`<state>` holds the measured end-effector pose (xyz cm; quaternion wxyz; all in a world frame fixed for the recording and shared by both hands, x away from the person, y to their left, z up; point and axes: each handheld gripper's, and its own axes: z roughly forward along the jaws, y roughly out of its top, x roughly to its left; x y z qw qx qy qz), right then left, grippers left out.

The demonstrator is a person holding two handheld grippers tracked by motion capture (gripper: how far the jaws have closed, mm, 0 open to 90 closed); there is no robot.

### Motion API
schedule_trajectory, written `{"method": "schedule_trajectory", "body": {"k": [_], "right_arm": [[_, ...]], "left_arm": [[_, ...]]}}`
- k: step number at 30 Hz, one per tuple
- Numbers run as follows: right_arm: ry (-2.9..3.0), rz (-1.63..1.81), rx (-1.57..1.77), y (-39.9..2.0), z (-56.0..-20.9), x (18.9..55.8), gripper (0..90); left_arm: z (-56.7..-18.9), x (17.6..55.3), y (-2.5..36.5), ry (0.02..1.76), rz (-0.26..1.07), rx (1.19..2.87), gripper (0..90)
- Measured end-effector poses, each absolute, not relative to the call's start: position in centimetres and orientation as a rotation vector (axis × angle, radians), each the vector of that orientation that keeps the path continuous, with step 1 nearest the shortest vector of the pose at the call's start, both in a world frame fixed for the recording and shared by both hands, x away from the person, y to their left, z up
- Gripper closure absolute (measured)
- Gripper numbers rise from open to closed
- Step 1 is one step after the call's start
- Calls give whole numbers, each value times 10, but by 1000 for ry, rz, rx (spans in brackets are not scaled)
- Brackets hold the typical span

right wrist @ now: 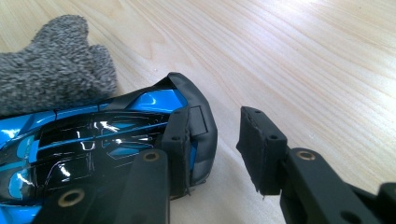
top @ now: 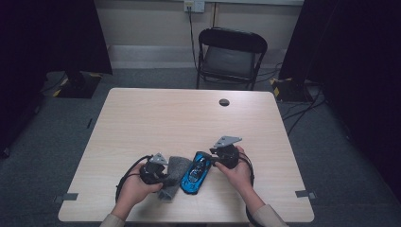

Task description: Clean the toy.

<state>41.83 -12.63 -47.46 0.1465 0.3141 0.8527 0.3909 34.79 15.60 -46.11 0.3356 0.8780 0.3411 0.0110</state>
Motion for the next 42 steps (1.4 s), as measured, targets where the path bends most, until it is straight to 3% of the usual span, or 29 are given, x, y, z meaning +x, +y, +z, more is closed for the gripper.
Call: {"method": "schedule_trajectory", "body": {"k": [3, 6, 16, 27, 42], "right_arm": [[2453, 1131, 903, -127, -475, 418, 637], [2440, 1142, 900, -129, -476, 416, 525], [2472, 1206, 873, -142, -469, 399, 342], [2591, 1229, 692, -146, -469, 363, 256], [2619, 1164, 654, -126, -499, 344, 250]], "left_arm": [[-459, 346, 159, 899, 47, 2272, 738], [-456, 346, 159, 916, 69, 2225, 736], [-456, 349, 151, 936, 65, 2199, 727], [-459, 353, 144, 995, 91, 2158, 724], [-461, 353, 142, 1027, 95, 2131, 718]]}}
